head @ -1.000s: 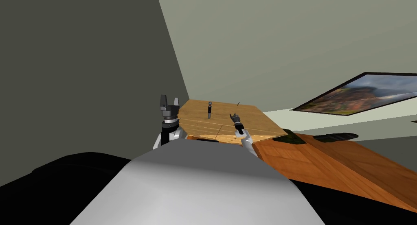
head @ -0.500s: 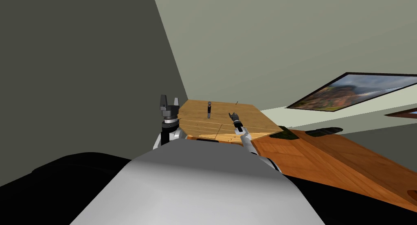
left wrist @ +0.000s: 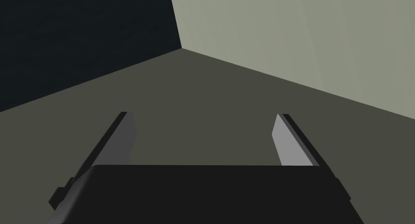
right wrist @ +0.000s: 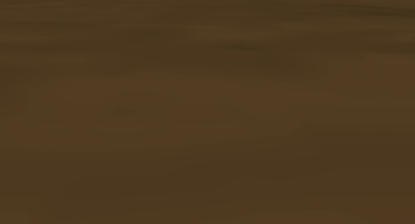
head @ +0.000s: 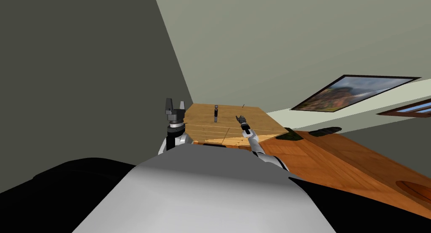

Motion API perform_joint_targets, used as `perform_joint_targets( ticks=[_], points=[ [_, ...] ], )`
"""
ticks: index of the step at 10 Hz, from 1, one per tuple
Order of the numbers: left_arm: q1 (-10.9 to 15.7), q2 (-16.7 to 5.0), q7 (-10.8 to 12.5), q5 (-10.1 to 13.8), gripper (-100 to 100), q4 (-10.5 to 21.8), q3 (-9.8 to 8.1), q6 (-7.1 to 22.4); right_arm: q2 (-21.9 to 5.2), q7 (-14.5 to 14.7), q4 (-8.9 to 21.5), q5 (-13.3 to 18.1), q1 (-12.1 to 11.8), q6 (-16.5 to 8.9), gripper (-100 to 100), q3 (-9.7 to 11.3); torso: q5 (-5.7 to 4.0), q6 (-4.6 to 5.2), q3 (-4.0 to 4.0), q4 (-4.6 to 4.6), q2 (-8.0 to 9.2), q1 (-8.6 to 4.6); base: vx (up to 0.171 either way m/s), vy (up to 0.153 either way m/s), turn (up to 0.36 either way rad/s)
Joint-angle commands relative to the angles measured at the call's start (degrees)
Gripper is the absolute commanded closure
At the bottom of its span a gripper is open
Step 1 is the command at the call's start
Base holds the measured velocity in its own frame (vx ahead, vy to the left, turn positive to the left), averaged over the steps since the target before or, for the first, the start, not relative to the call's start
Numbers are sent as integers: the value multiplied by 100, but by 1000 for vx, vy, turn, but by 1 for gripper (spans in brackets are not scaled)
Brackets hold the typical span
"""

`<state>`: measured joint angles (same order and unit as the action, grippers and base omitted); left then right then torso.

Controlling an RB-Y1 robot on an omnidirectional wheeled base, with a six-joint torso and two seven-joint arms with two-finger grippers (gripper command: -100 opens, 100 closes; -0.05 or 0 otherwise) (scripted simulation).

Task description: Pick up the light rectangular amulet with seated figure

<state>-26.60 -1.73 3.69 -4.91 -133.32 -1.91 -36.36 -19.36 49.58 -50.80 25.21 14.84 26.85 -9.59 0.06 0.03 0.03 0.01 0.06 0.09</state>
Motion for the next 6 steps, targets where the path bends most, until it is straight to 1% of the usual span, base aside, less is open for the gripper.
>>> perform_joint_targets(
  ticks=[1,2,3,4,5,6],
  points=[
    [0,0,0,0,0,0,0,0,-83,26,286,-75,167,69,-100,58,0,0,0,0,0,0,-12,40,-71],
    [0,0,0,0,0,0,0,0,-202,108,476,-219,401,193,-100,156,0,-1,0,-1,0,0,-10,39,-109],
    [0,0,0,0,0,0,0,0,-202,108,568,-219,460,193,-100,156,0,0,0,0,-1,0,-7,36,-79],
    [0,0,0,0,0,0,0,0,-202,108,706,-219,460,193,-100,156,0,-1,-1,-1,-1,-1,-4,15,1],
    [0,0,0,0,0,0,0,0,-202,108,743,-219,460,193,-100,156,-2,-1,-1,-1,-2,-8,-2,-2,13],
    [0,0,0,0,0,0,0,0,-322,191,989,-363,747,318,-100,254,-3,-1,-2,-1,-3,-14,-9,18,-135]
  ],
)
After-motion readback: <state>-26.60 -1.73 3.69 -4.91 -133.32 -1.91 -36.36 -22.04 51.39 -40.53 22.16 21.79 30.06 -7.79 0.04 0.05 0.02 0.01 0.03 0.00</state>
